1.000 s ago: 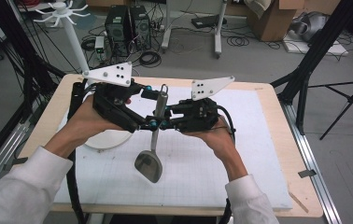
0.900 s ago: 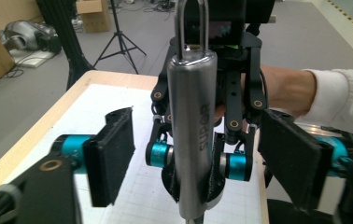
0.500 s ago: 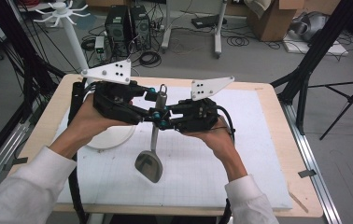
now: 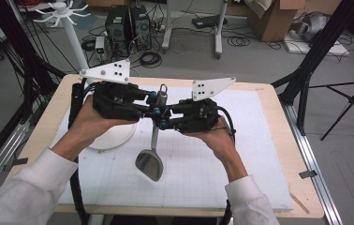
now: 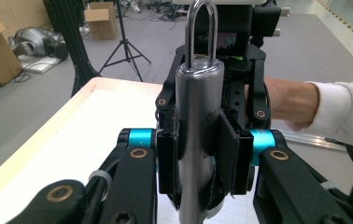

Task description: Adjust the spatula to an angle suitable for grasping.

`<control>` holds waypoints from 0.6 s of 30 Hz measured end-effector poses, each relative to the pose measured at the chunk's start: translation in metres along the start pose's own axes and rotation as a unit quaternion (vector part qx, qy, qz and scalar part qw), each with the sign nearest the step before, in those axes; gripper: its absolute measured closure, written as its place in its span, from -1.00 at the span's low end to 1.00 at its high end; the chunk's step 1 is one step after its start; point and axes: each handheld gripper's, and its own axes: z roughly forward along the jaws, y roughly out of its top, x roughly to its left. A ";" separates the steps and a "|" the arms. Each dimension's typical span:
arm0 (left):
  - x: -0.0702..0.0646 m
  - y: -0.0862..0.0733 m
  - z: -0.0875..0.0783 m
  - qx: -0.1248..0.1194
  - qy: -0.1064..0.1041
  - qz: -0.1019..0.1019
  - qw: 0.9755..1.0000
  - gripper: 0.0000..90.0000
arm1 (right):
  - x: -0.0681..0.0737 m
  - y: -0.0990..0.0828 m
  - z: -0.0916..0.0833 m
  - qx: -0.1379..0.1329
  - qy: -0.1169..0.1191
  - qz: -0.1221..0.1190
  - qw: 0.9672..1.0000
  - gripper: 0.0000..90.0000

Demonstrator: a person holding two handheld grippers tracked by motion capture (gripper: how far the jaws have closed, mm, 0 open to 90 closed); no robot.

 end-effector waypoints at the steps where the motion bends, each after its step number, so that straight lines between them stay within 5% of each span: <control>1: 0.000 0.000 0.000 0.000 0.000 0.000 1.000 0.58 | 0.000 0.000 0.000 0.000 0.000 0.000 1.000 0.63; 12: -0.001 0.001 0.000 0.010 0.013 0.001 1.000 0.59 | 0.001 -0.002 0.000 -0.001 -0.014 -0.008 1.000 0.60; 18: -0.001 0.002 -0.003 0.005 0.021 -0.003 1.000 0.60 | 0.001 -0.003 -0.005 -0.008 -0.032 -0.005 0.999 0.41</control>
